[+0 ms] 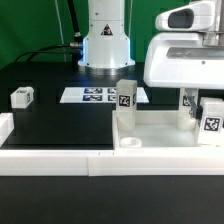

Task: Assemble square table

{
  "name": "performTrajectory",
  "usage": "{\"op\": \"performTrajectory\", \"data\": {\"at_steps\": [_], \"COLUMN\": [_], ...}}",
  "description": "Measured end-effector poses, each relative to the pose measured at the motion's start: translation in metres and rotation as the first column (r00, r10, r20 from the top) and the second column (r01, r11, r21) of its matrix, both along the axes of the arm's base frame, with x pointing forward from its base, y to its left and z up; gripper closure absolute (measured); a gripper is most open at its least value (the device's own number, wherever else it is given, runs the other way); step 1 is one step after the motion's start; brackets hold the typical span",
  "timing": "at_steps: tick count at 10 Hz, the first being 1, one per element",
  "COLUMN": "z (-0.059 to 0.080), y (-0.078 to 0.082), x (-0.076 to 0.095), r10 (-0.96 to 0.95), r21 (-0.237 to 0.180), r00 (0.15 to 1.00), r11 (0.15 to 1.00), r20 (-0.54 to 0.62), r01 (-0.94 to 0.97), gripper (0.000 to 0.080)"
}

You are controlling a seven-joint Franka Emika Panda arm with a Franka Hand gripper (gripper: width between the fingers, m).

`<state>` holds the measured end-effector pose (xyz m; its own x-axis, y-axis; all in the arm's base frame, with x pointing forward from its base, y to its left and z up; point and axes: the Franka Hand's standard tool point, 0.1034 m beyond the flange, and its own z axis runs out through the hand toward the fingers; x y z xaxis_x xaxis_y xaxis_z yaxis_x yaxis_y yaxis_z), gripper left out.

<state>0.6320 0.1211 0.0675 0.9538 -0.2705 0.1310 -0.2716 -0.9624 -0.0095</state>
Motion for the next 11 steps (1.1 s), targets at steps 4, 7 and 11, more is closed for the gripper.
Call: {"op": "performTrajectory", "data": {"at_steps": [4, 7, 11], "z": [-0.0017, -0.0019, -0.0022], "y": [-0.0091, -0.0089, -0.0078], "x": [-0.0004, -0.0020, -0.0031], "r10": [-0.677, -0.787, -0.921], "r21": [0.142, 0.136, 0.130], "r00": [0.729, 0.602, 0.353], "r11": [0.716, 0.587, 0.335], "r20": [-0.096, -0.133, -0.166], "r01": [0.684, 0.798, 0.933], "gripper": [0.0508, 0.0508, 0.0508]}}
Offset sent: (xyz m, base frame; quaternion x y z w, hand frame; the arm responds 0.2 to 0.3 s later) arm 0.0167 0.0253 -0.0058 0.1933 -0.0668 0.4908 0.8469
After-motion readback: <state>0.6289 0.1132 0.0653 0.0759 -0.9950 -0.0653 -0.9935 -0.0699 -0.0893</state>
